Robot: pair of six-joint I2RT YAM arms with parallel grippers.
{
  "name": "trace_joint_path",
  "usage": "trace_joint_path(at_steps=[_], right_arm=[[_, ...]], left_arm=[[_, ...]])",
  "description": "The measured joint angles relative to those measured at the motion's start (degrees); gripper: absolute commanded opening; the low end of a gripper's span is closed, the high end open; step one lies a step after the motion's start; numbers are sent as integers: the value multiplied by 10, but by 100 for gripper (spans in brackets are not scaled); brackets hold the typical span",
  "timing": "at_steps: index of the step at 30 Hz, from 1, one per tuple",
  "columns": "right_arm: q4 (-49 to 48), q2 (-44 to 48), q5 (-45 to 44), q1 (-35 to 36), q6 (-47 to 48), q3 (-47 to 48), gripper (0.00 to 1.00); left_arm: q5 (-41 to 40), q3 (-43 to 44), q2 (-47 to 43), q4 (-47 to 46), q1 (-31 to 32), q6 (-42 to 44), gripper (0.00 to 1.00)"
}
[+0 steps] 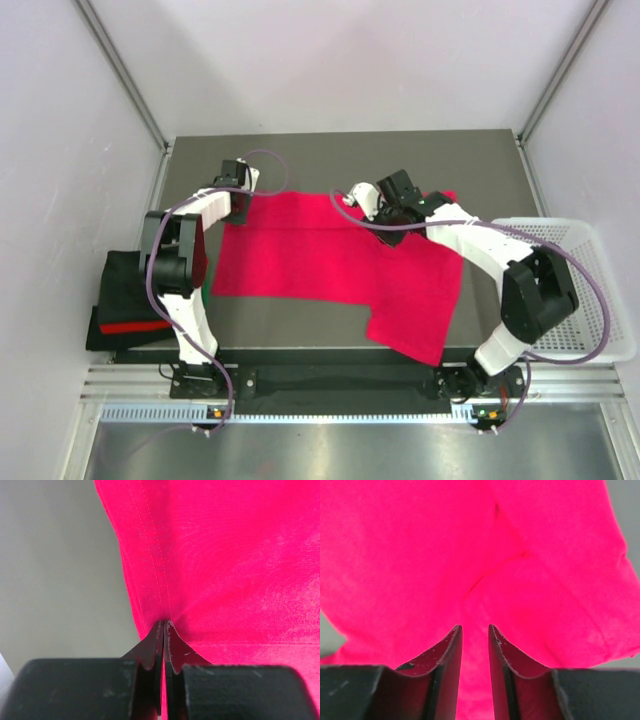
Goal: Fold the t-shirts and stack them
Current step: Fold the tshirt
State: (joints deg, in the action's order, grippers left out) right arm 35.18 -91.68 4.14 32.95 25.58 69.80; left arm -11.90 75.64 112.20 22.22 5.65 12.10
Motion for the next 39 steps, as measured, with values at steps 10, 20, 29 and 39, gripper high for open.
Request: trace_joint_path(at_steps=[10, 20, 29, 39], right_arm=[[-13, -38, -23, -67, 26, -13, 25], [-7, -33, 31, -138, 62, -64, 28], [-22, -36, 48, -117, 80, -71, 29], [-51, -75, 13, -117, 99, -92, 34]], left_arm=[[0, 1, 0, 5, 0, 0, 1], [0, 1, 0, 5, 0, 0, 1], [0, 1, 0, 5, 0, 0, 1], [0, 1, 0, 5, 0, 0, 1]])
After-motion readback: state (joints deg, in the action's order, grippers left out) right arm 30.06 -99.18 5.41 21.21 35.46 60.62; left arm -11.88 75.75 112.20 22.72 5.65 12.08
